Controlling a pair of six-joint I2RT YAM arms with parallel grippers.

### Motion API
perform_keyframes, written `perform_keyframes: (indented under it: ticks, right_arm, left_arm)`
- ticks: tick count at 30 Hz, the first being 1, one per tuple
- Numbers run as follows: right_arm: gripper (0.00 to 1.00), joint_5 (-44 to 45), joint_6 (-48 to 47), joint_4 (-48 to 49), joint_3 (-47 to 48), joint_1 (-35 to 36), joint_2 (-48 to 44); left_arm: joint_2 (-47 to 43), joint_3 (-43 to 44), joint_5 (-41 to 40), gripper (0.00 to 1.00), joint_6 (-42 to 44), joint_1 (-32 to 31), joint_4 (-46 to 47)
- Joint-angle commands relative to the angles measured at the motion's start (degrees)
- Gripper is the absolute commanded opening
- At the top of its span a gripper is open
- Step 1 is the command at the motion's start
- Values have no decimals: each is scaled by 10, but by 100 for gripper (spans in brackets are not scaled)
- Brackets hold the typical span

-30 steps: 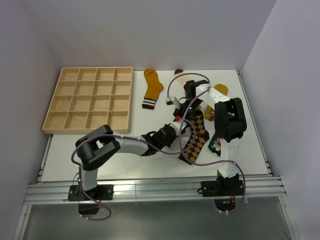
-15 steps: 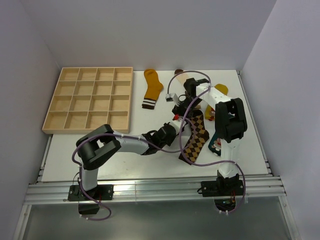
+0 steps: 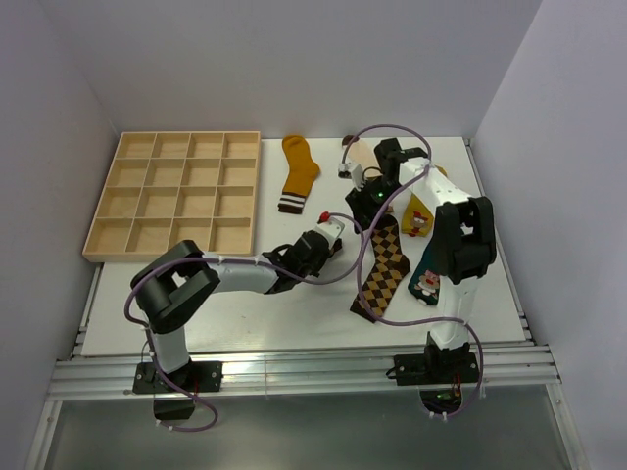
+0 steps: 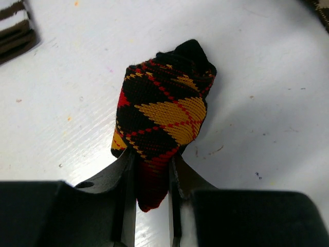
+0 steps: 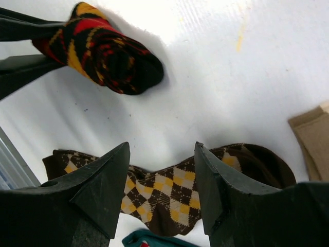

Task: Roll the socks
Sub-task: Pick up the sock at the center of the board, then place the sock in the storage box.

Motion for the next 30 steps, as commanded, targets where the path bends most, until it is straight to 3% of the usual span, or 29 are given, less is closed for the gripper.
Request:
perform_keyframes:
  ticks: [1, 20, 30]
  right_arm:
    - [60, 7, 23, 19, 19, -7, -36]
    - [60, 13, 37, 15, 39, -26, -47]
    - [60, 15, 39, 5, 69, -34, -42]
  left_arm:
    - [-40, -10, 17, 0, -25, 12, -19]
    - [-174, 7, 25, 0, -95, 101, -76]
    - [-221, 80, -18, 0, -105, 226, -122]
